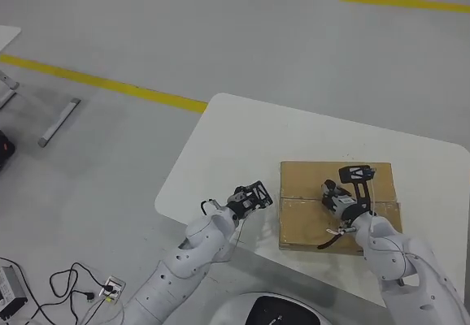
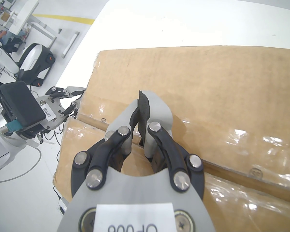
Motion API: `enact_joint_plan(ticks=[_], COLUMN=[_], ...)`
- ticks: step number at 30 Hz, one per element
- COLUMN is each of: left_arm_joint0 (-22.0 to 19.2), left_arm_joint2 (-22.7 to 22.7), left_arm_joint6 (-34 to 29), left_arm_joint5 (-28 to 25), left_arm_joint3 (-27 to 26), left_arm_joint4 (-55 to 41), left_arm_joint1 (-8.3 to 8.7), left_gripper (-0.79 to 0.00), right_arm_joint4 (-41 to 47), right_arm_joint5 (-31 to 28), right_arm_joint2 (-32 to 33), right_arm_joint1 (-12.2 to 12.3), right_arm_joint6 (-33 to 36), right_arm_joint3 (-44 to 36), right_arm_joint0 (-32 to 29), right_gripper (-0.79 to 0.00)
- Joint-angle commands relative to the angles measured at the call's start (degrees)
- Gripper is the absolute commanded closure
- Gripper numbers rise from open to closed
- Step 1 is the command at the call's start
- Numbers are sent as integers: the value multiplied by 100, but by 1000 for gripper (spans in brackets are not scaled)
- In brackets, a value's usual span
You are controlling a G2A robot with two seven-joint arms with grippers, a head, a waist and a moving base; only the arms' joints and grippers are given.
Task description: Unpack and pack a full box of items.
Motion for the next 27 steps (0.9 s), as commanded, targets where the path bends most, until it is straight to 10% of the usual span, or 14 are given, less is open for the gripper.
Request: enact_joint_plan(ticks=[1,19,27], left_arm_joint0=[71,-745,-905], left_arm_joint2=[-83,420,444], left_arm_joint6=[-65,-268,-353], left_arm_joint5=[-172,59,188], left_arm_joint3=[44,1392,1695], left_arm_joint4=[-125,239,169], left_arm_joint1=[14,-125,-170], left_gripper=[-785,-785,-83], right_arm_joint4=[-17,-41,-42], right_arm_joint5=[21,57,58], right_arm_joint2=[23,137,187], right_arm_joint1=[0,-20,-23], right_arm_joint6=[4,0,21], right_arm_joint3=[17,-17,-65], right_arm_joint0=[1,12,-10], right_gripper=[0,0,0])
